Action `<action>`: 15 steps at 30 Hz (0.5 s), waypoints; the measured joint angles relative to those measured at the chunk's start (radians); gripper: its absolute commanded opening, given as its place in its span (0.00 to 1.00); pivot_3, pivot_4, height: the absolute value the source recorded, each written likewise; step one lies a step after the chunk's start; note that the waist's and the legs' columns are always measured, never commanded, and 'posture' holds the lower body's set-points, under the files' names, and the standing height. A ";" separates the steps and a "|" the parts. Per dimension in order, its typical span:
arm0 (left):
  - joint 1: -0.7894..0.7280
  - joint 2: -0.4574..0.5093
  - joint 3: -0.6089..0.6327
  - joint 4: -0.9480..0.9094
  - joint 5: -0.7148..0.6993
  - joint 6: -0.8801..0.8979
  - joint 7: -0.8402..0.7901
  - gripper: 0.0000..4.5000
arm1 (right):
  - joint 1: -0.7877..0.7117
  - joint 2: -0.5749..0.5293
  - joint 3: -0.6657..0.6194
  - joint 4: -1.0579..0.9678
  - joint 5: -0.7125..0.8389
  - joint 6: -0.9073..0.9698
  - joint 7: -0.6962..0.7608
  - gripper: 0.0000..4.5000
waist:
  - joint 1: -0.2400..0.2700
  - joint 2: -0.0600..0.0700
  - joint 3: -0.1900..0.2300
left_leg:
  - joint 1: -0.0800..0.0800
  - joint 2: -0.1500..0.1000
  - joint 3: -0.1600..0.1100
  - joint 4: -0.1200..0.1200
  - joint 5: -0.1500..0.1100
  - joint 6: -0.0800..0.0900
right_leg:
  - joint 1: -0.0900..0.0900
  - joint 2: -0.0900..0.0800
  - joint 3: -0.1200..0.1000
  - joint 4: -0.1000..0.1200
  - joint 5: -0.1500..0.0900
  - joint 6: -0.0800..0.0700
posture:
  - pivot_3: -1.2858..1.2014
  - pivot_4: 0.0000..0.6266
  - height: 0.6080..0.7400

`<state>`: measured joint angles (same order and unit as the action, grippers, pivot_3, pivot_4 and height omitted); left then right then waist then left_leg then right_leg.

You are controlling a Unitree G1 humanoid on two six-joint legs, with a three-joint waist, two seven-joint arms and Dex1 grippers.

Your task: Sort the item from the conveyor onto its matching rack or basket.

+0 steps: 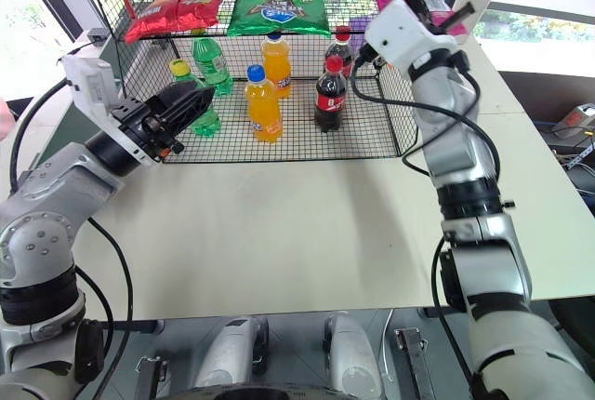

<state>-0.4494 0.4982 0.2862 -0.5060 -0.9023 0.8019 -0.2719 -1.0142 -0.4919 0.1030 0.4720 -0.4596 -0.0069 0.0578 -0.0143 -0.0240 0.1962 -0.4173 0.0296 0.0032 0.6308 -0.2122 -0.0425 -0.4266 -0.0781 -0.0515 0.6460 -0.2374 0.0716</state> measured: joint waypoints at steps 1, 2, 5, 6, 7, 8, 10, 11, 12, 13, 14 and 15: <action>0.003 -0.001 -0.002 -0.002 0.002 -0.004 0.004 0.45 | -0.037 0.010 0.010 0.056 0.001 -0.007 -0.004 0.00 | 0.000 0.000 0.000 | 0.000 0.000 0.000 0.000 0.000 0.000 | 0.000 0.000 0.000 0.000 0.000 0.000 | 0.52 0.24 1.00; 0.005 -0.002 -0.003 -0.005 0.006 -0.005 0.010 0.45 | -0.075 0.020 0.016 0.116 0.002 -0.015 -0.007 0.00 | 0.000 0.000 0.000 | 0.000 0.000 0.000 0.000 0.000 0.000 | 0.000 0.000 0.000 0.000 0.000 0.000 | 0.52 0.24 1.00; 0.010 -0.009 -0.005 -0.013 0.007 -0.006 0.019 0.45 | -0.172 0.040 0.038 0.250 0.003 -0.041 -0.010 0.00 | 0.001 0.000 0.000 | -0.001 0.000 0.000 0.000 0.000 0.000 | 0.000 0.000 0.000 0.000 0.000 0.000 | 0.52 0.24 1.00; 0.013 -0.009 -0.006 -0.017 0.005 -0.006 0.019 0.45 | -0.187 0.044 0.041 0.270 0.006 -0.049 -0.004 0.00 | 0.001 0.000 0.000 | -0.001 0.000 0.000 0.000 0.000 0.000 | 0.000 0.000 0.000 0.000 0.000 0.000 | 0.52 0.24 1.00; 0.020 -0.008 -0.006 -0.028 0.000 -0.006 0.018 0.45 | -0.208 0.051 0.045 0.300 0.016 -0.057 0.019 0.00 | 0.001 0.000 0.000 | -0.001 0.000 0.000 0.000 0.000 0.000 | 0.000 0.000 0.000 0.000 0.000 0.000 | 0.52 0.24 1.00; 0.024 -0.008 -0.007 -0.036 -0.004 -0.005 0.018 0.45 | -0.219 0.053 0.049 0.316 0.023 -0.062 0.036 0.00 | 0.001 0.000 0.000 | -0.001 0.000 0.000 0.000 0.000 0.000 | 0.000 0.000 0.000 0.000 0.000 0.000 | 0.52 0.24 1.00; 0.035 -0.008 -0.006 -0.054 -0.011 -0.005 0.018 0.45 | -0.227 0.062 0.050 0.333 0.050 -0.065 0.088 0.00 | 0.002 0.000 0.000 | -0.001 0.000 0.000 0.000 0.000 0.000 | 0.000 0.000 0.000 0.000 0.000 0.000 | 0.52 0.24 1.00; 0.045 -0.008 -0.007 -0.060 -0.014 -0.005 0.018 0.45 | -0.225 0.065 0.051 0.331 0.062 -0.062 0.116 0.00 | 0.001 0.000 0.000 | -0.001 0.000 0.000 0.000 0.000 0.000 | 0.000 0.000 0.000 0.000 0.000 0.000 | 0.52 0.24 1.00; 0.055 -0.008 -0.007 -0.062 -0.015 -0.005 0.019 0.45 | -0.222 0.067 0.050 0.320 0.074 -0.051 0.146 0.00 | 0.001 0.000 0.000 | -0.001 0.000 0.000 0.000 0.000 0.000 | 0.000 0.000 0.000 0.000 0.000 0.000 | 0.52 0.24 1.00; 0.061 -0.008 -0.007 -0.062 -0.014 -0.005 0.020 0.45 | -0.220 0.067 0.050 0.296 0.089 -0.032 0.183 0.00 | 0.001 0.001 0.000 | -0.001 0.000 0.000 0.000 0.000 0.000 | 0.000 0.000 0.000 0.000 0.000 0.000 | 0.52 0.24 1.00; 0.062 -0.008 -0.007 -0.062 -0.014 -0.005 0.022 0.45 | -0.219 0.067 0.050 0.280 0.093 -0.020 0.198 0.00 | 0.001 0.001 0.000 | -0.001 0.000 0.000 0.000 0.000 0.000 | 0.000 0.000 0.000 0.000 0.000 0.000 | 0.52 0.24 1.00; 0.061 -0.009 -0.007 -0.063 -0.014 -0.006 0.026 0.45 | -0.219 0.068 0.050 0.263 0.097 -0.012 0.213 0.00 | 0.001 0.001 0.000 | -0.001 0.000 0.000 0.000 0.000 0.000 | 0.000 0.000 0.000 0.000 0.000 0.000 | 0.52 0.24 1.00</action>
<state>-0.3880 0.4896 0.2796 -0.5686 -0.9165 0.7962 -0.2456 -1.2330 -0.4244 0.1530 0.7351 -0.3624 -0.0185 0.2713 -0.0133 -0.0233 0.1966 -0.4180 0.0297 0.0029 0.6308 -0.2124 -0.0421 -0.4269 -0.0781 -0.0518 0.6458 -0.2373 0.0718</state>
